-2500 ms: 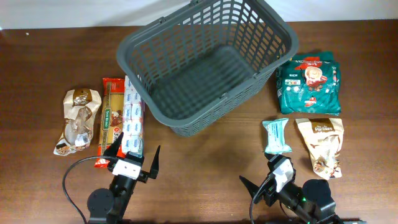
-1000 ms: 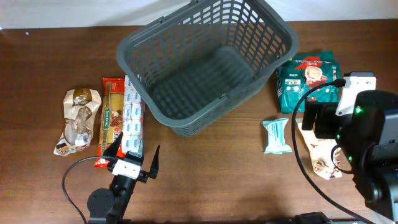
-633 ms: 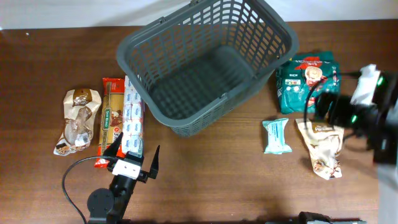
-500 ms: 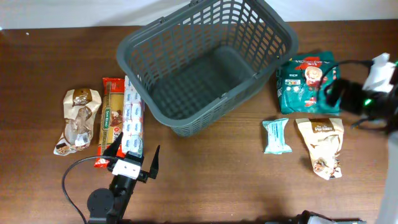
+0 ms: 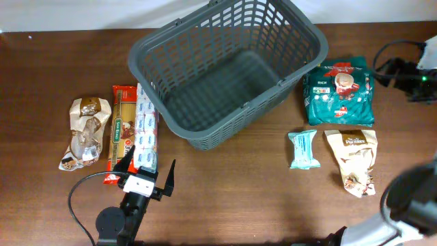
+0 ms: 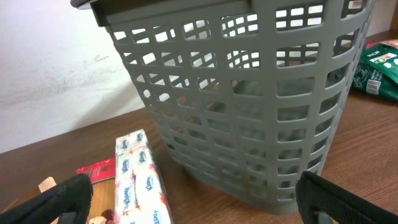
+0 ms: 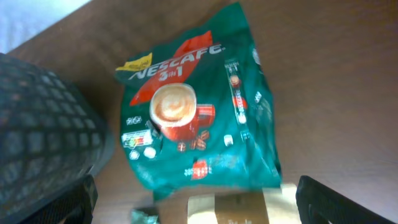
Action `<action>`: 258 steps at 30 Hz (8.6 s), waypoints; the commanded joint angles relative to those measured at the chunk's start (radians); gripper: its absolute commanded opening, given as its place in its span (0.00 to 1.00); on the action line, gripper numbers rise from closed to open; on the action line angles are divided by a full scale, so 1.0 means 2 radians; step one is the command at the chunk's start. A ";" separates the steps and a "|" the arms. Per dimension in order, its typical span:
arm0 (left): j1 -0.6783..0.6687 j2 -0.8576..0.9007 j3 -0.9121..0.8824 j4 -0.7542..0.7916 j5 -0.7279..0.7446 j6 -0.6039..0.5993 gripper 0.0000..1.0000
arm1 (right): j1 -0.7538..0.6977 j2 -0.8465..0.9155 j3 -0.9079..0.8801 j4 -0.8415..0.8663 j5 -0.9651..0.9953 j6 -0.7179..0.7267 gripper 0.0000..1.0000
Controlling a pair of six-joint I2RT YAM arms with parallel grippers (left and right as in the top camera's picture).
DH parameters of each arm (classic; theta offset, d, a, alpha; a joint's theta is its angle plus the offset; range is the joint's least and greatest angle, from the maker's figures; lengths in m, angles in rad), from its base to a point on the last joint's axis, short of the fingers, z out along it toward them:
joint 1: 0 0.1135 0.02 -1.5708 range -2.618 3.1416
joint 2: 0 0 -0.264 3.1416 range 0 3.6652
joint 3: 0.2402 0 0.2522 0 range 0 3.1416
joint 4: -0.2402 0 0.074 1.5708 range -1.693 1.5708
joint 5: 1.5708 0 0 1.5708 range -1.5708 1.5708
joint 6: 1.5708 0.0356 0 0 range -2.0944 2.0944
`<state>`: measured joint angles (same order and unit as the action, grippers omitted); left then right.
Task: Pack container
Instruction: 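Move the right gripper to the green Nescafe bag and grasp it, then lift the Nescafe bag with the right gripper and drop it into the basket, then move the right gripper to the brown Pantree bag and grasp it, then lift the Pantree bag with the right gripper and release it into the basket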
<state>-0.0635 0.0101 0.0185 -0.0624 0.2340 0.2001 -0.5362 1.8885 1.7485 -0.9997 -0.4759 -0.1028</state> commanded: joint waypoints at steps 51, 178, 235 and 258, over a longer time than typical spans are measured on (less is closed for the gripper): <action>-0.001 -0.002 -0.005 0.001 -0.003 -0.002 0.99 | -0.011 0.172 0.125 -0.016 -0.059 0.007 0.03; -0.001 -0.002 -0.005 0.001 -0.003 -0.002 0.99 | 0.011 0.027 -0.178 -0.134 0.158 -0.070 0.71; -0.001 -0.002 -0.005 0.001 -0.003 -0.002 0.99 | 0.031 0.014 0.318 -0.139 -0.090 0.028 0.04; -0.001 -0.002 -0.005 0.001 -0.003 -0.002 0.99 | 0.436 0.081 0.443 -0.144 0.014 -0.156 0.03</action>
<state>-0.0635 0.0101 0.0185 -0.0624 0.2340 0.2001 0.2981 1.9972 2.6598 -1.3022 -0.5865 -0.3584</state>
